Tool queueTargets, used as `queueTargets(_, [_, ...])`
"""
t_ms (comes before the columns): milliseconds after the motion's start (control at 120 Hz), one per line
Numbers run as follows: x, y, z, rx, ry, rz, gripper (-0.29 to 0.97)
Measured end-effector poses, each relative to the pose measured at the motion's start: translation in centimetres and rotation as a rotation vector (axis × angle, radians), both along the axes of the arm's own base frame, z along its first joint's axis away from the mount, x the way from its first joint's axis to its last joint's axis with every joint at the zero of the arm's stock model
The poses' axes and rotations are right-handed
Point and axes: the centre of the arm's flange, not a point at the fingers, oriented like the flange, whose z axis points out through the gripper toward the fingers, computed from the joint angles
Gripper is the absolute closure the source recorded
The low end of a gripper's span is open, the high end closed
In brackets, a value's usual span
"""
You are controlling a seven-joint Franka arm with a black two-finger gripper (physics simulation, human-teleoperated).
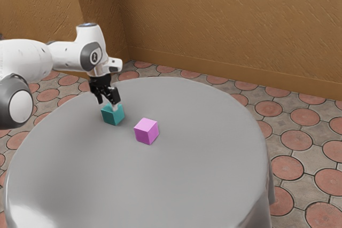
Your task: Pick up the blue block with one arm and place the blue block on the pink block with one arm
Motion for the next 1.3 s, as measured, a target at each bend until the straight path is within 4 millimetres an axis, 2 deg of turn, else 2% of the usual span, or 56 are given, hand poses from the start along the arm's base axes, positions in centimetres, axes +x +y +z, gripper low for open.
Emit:
queueTargets(383, [0.1,0.1,-2.2,-0.005,0.024,0.003,0.00])
queueTargets(717, [0.4,0.8,-3.0,-0.003,0.018,0.008,0.00])
queueTargets(1017, [1.2,1.1,-2.6,0.006,-0.014,0.010,0.00])
queueTargets(1300, [1.5,1.2,-3.7,0.005,-0.012,0.010,0.00])
